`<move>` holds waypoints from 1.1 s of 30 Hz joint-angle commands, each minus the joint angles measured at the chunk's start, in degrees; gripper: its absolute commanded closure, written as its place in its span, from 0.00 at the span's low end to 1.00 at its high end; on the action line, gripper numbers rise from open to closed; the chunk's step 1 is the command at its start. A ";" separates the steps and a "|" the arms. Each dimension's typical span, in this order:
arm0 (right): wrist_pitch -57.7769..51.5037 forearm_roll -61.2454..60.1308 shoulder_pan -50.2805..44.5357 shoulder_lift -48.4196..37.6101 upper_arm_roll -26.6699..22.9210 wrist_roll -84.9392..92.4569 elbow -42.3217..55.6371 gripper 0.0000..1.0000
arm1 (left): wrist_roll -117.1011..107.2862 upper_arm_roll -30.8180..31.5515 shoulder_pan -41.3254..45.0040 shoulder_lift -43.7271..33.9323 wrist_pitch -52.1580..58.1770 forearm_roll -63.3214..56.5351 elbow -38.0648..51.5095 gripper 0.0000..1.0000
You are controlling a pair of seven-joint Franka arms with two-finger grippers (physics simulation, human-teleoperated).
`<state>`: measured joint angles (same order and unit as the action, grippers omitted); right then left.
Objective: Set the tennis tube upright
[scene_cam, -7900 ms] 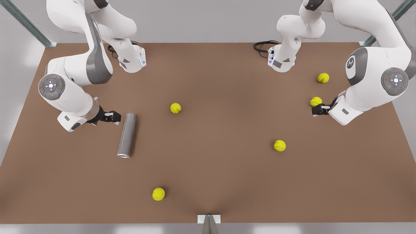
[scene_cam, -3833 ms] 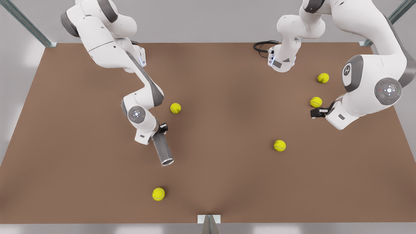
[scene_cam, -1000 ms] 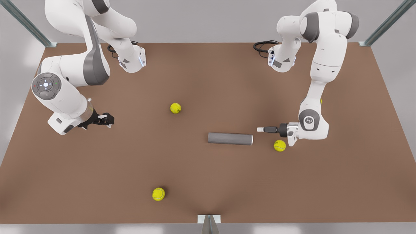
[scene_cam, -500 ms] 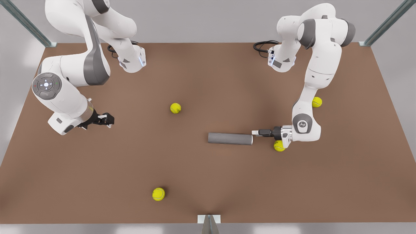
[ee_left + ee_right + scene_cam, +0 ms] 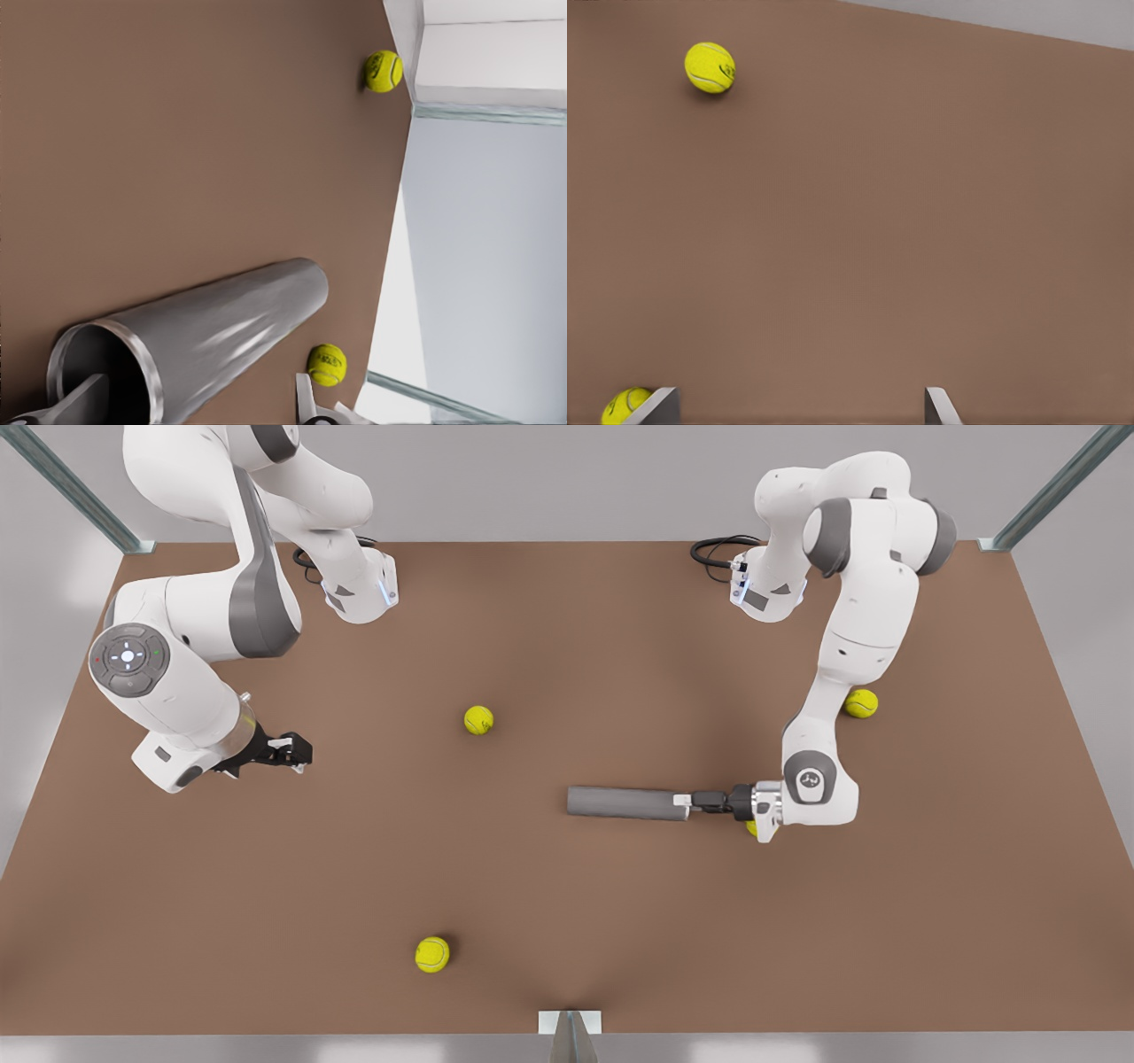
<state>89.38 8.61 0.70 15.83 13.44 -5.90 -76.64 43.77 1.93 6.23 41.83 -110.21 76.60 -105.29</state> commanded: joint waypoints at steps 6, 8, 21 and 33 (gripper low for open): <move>0.00 0.09 -0.18 0.00 0.00 0.01 0.00 0.00 | -0.09 1.49 -0.17 0.18 0.35 1.62 -0.09 0.00; 0.00 0.09 -0.18 0.00 0.00 0.01 0.00 0.00 | 0.79 1.58 -0.25 0.88 0.53 2.32 -0.09 0.00; 0.00 0.09 -0.26 0.00 0.00 0.01 0.00 0.00 | 2.90 1.58 -0.43 1.76 1.67 4.43 -0.09 0.31; -0.09 0.09 -0.70 0.00 0.00 0.01 -0.09 0.00 | 2.55 1.58 -0.60 1.76 2.81 4.35 0.00 0.59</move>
<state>89.30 8.70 0.12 15.83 13.52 -5.89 -76.73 46.32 3.51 5.54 43.60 -107.25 80.97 -105.29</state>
